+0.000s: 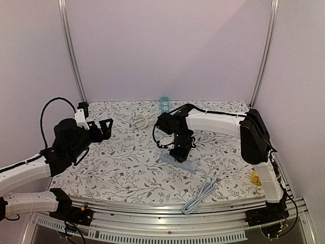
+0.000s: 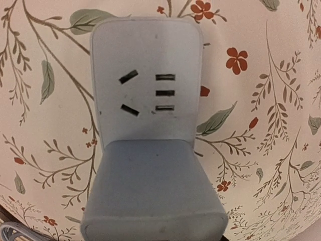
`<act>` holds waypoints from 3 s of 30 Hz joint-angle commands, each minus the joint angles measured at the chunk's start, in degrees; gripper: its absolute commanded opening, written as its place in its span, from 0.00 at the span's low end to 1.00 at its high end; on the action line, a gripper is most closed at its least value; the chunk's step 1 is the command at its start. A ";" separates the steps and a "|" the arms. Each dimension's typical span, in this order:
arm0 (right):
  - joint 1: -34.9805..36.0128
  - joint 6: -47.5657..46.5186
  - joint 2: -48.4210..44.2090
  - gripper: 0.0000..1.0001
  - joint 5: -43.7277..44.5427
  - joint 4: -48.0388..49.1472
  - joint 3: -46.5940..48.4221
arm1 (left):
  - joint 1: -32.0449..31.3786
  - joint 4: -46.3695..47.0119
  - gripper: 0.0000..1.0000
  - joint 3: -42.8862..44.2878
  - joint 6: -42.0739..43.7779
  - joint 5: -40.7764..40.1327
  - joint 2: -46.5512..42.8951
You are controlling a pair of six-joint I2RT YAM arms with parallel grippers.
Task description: Insert the plug
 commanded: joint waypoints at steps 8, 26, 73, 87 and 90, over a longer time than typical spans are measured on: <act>0.55 3.24 -2.41 0.61 4.84 18.46 -9.56 | 0.91 -2.15 0.99 -0.59 0.39 0.01 -2.16; -0.73 4.04 -22.75 0.99 7.75 27.01 -21.63 | 0.91 -2.49 0.99 0.36 0.32 1.06 -0.48; -4.57 4.52 -22.85 0.85 -5.02 54.41 -49.34 | 10.75 -38.52 0.92 78.47 13.00 19.53 84.73; -5.66 4.88 -21.72 0.44 -5.34 54.71 -48.50 | 10.66 -37.27 0.20 77.36 12.98 22.83 84.17; -6.91 5.58 -21.72 0.43 -4.90 55.01 -48.49 | 10.35 -35.20 0.13 73.74 12.62 23.41 80.89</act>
